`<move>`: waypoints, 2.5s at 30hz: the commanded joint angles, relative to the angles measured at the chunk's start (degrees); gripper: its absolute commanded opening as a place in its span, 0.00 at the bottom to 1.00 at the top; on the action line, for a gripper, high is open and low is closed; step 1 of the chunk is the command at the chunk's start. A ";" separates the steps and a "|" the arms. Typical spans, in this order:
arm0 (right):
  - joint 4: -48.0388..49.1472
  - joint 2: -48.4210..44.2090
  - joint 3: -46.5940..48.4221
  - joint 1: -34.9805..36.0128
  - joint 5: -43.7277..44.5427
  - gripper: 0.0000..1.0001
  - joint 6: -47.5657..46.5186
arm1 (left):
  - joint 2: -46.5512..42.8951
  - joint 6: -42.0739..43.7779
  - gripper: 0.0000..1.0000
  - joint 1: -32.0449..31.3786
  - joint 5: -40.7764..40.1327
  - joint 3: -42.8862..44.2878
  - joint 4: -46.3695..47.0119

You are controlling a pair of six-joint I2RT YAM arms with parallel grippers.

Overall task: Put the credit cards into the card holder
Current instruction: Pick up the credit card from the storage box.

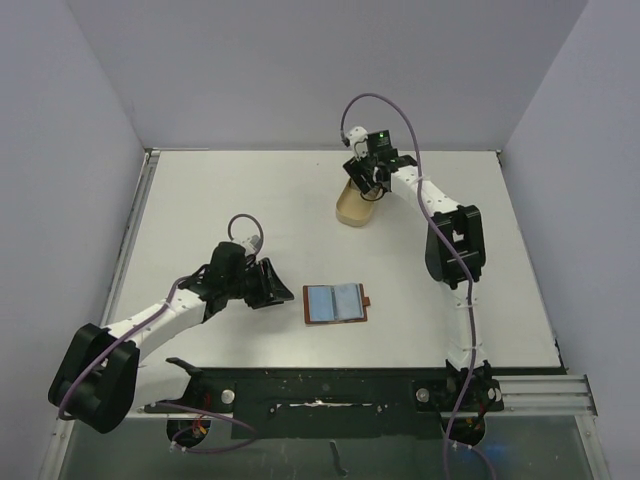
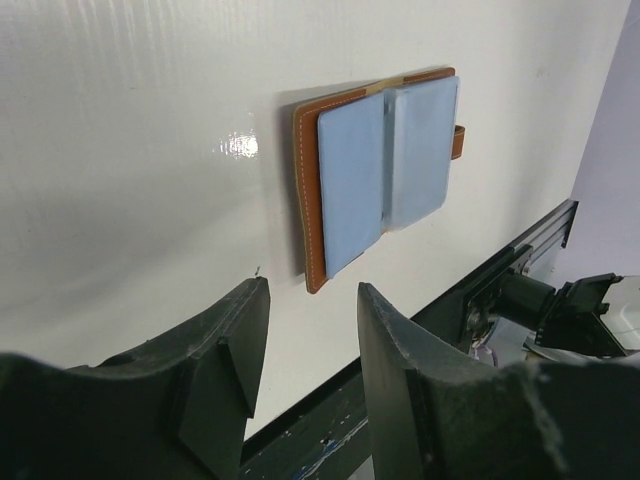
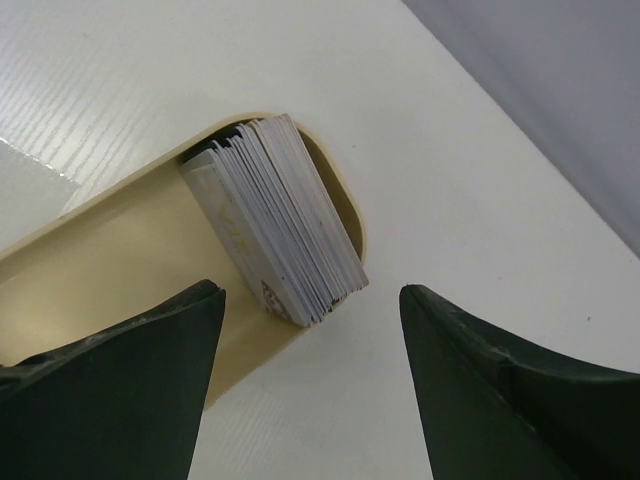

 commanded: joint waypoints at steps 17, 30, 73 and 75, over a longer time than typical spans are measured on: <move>4.73 5.46 7.17 -0.28 8.68 0.69 -7.54 | -1.50 2.91 0.39 3.08 3.41 0.75 -0.84; 6.29 3.69 5.68 -0.17 7.23 0.56 -9.35 | -0.24 3.59 0.39 4.68 6.31 0.62 0.02; -6.77 -29.86 -15.97 11.17 -10.11 0.00 19.49 | -6.56 -4.50 0.40 4.67 9.76 4.16 3.01; -3.80 -35.32 -21.59 12.11 -11.69 0.00 24.01 | -8.56 -7.05 0.40 4.91 9.46 3.47 5.14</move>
